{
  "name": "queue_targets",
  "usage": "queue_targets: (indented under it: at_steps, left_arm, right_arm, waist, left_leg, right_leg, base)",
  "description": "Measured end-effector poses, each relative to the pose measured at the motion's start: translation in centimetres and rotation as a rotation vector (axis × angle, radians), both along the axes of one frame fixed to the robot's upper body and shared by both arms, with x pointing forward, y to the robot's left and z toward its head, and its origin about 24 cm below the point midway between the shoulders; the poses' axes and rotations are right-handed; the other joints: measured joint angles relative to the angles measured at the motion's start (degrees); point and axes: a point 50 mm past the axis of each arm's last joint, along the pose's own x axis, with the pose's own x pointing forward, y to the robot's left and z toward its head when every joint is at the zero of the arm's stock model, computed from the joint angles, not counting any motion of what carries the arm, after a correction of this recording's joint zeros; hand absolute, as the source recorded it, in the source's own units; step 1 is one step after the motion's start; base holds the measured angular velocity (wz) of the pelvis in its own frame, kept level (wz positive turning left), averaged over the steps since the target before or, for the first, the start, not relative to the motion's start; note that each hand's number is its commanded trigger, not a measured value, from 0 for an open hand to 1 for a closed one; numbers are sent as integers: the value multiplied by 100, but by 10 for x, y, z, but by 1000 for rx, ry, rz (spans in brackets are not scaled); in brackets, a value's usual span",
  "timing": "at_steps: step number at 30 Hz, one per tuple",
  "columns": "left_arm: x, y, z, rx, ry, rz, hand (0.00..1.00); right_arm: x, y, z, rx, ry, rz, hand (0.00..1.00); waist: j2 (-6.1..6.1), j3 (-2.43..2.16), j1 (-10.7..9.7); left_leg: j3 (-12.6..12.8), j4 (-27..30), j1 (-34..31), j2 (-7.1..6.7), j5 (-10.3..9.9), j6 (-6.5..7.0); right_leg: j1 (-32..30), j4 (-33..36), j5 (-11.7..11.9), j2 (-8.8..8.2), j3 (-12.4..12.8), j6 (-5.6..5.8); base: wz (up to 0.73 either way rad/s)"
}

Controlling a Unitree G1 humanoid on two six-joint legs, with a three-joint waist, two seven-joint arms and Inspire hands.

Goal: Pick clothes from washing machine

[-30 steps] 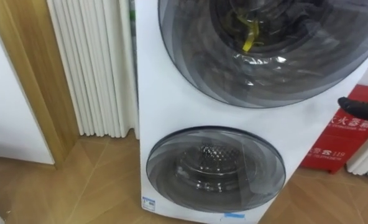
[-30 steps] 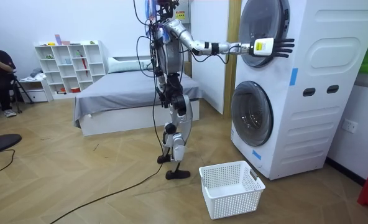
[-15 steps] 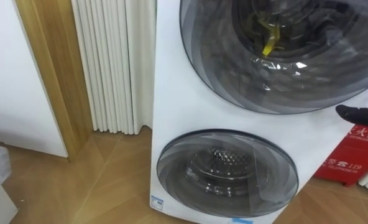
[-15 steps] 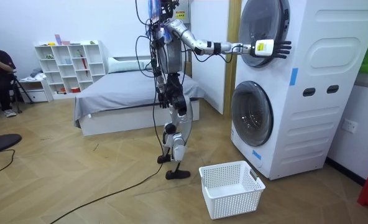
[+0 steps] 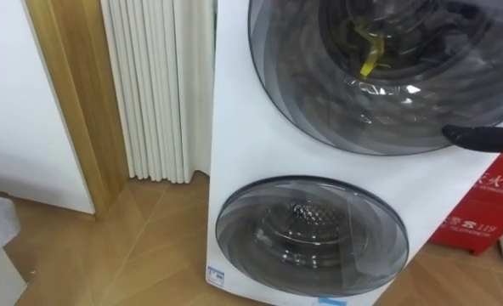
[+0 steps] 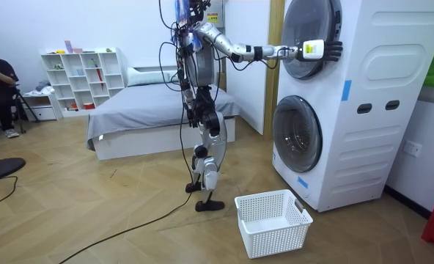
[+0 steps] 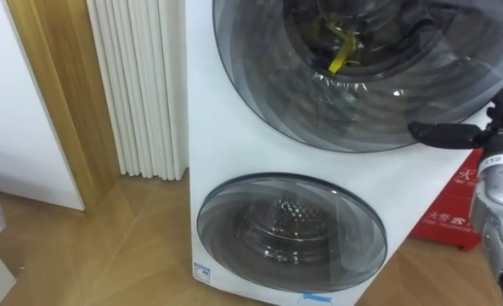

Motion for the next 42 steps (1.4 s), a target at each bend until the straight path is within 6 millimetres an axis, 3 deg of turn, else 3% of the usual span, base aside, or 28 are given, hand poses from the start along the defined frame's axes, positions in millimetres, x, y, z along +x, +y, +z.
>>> queue_targets:
  at_steps: [15, 25, 33, 38, 42]
  left_arm:
    - [11, 1, 1, -6, -21, -59, 0]
    - [9, 2, 1, -4, -13, -58, 0]
    - [7, 7, 1, 2, 1, -65, 0]
    - [5, 6, 0, -4, 20, -80, 0]
    - [8, 6, 0, -5, 13, -85, 0]
  right_arm:
    - [1, 2, 1, -6, -10, 37, 0]
    - [2, 4, 2, -11, -10, 54, 0]
    - [4, 10, 3, -127, 30, 90, 0]
    - [3, 28, 12, -150, -25, 155, 0]
    - [-4, 39, 12, -169, -63, 179, 0]
  waist:
    - [18, -6, -9]
    - [93, -38, 21]
    - [94, -32, 109]
    - [121, -12, 104]
    - [114, -8, 104]
  left_leg:
    - [-19, 47, -101, -3, 0, 0]
    - [-18, 30, -80, -1, 5, 3]
    - [40, -22, -22, 12, 19, 7]
    - [51, -76, 7, 24, 20, 6]
    - [109, -120, 13, 61, 20, 5]
  right_leg:
    - [-79, -3, 3, -1, 6, -5]
    - [-93, 54, 4, -1, 11, -9]
    - [-171, 109, 9, 18, 161, -22]
    - [-277, 179, -2, 57, 363, -41]
    - [-360, 204, 6, 93, 368, -60]
  base:
    - [-1]
    - [-1]
    - [-13]
    - [-22]
    - [-23]
